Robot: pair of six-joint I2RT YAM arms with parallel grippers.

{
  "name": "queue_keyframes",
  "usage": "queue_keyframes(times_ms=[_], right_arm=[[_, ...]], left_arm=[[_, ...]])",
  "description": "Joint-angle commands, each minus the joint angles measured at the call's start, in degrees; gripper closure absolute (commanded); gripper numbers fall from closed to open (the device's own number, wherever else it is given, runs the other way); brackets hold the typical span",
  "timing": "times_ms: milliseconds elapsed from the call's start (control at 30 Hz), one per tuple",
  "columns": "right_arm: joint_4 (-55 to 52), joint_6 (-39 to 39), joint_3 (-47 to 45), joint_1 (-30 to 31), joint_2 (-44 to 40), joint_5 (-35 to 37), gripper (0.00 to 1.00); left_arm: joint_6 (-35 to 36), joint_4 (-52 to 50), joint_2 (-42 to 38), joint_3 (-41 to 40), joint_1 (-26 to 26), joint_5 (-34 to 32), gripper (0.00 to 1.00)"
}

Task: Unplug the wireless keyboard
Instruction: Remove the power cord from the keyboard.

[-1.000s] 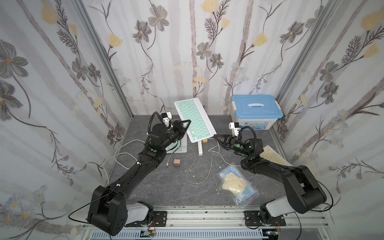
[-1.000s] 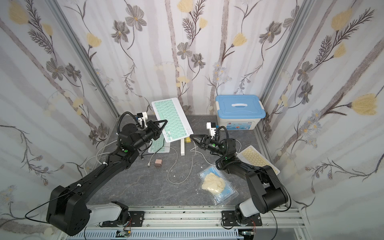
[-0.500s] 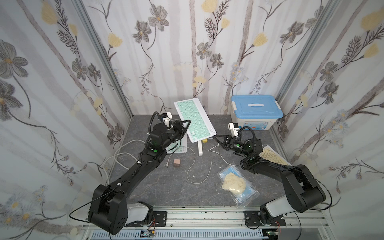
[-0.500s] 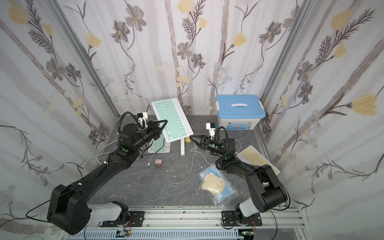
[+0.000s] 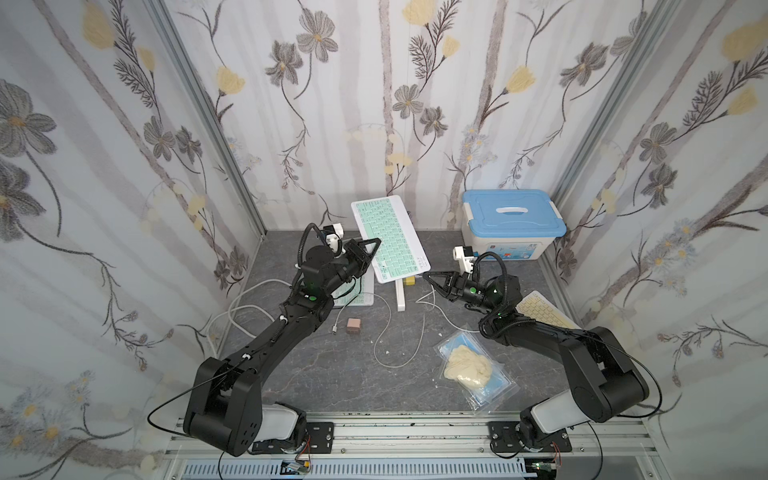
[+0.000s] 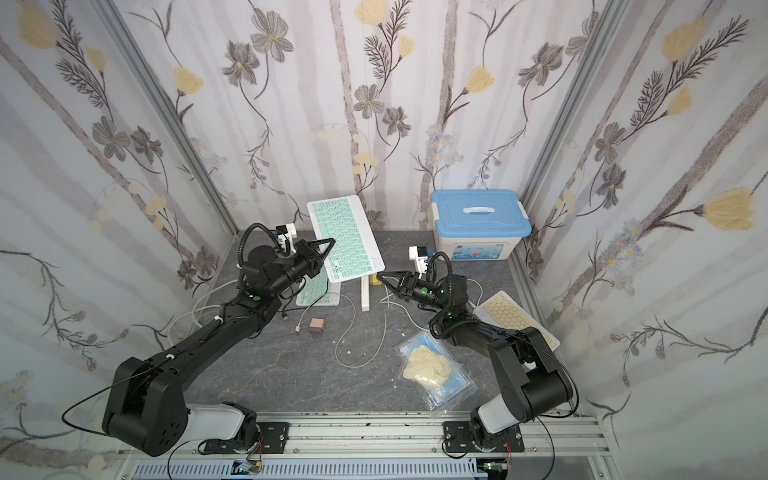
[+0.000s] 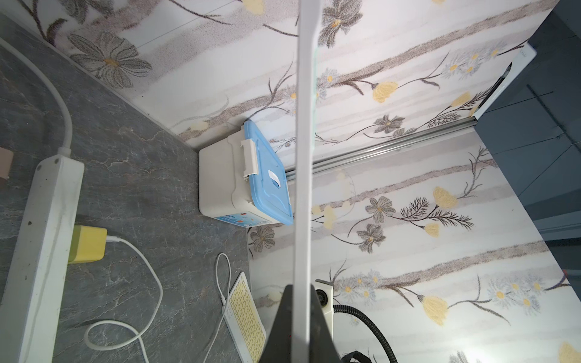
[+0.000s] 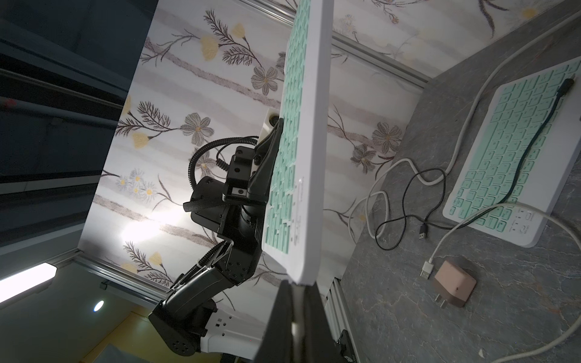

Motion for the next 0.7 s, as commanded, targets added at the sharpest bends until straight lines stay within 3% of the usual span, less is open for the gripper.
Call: queue_keyframes(times_ms=[0,300,667], right_arm=[[0.94,-2.91,-0.40,0.04,-0.55,-4.01,1.00],[-2.55,-5.86,0.18,0.28,-1.80,-4.30,1.00],[-4.85,-8.20,5.79,2.54,1.61,-4.49,1.00]], left_arm=[[-1.82,6.40,-0.19,1.10,1.45,-2.72,1.00],[0.76,9.71,-1.16,0.48,2.18,-3.80,1.00],[0.33,14.86,-2.87,-4.34,2.64,-12.40,1.00]])
